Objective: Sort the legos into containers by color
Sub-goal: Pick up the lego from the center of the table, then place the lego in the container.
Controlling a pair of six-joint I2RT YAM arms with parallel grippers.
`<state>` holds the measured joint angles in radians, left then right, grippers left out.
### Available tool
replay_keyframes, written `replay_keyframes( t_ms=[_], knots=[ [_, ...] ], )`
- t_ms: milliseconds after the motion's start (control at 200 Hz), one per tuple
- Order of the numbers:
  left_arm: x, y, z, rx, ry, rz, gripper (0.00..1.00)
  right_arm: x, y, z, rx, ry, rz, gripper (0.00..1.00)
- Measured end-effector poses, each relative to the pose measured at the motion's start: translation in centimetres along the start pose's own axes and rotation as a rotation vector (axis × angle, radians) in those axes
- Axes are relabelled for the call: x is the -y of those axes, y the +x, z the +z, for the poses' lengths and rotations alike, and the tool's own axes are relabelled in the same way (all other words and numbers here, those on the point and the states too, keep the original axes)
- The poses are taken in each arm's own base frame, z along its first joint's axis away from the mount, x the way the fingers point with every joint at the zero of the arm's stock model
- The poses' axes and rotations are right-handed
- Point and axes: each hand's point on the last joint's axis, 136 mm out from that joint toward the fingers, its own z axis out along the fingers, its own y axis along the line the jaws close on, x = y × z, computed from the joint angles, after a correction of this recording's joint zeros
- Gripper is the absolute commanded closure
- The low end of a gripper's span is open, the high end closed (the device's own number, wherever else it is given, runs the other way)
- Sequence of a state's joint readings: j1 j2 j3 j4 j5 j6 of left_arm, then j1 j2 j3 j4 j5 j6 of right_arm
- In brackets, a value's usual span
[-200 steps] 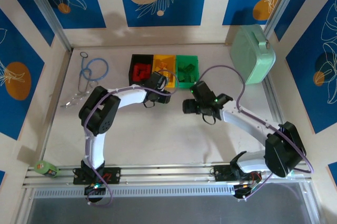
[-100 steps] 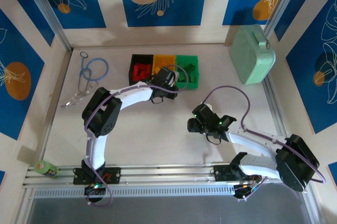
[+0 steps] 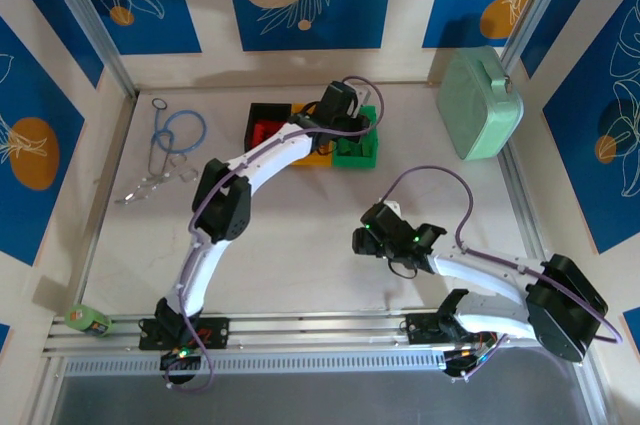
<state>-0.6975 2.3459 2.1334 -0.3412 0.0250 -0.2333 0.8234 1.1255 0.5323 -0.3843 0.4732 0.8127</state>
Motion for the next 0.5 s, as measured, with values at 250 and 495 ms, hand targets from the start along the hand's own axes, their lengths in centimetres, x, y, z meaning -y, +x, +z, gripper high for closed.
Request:
replay_keyframes(
  t_ms=[250, 495],
  knots=[
    [-0.9, 2.1, 2.4, -0.077, -0.029, 0.022, 0.27, 0.3, -0.7, -1.4, 0.042, -0.006, 0.007, 0.23],
    [-1.1, 1.5, 1.1, -0.075, -0.051, 0.049, 0.23, 1.2, -1.2, -2.0, 0.06, 0.006, 0.029, 0.14]
  ],
)
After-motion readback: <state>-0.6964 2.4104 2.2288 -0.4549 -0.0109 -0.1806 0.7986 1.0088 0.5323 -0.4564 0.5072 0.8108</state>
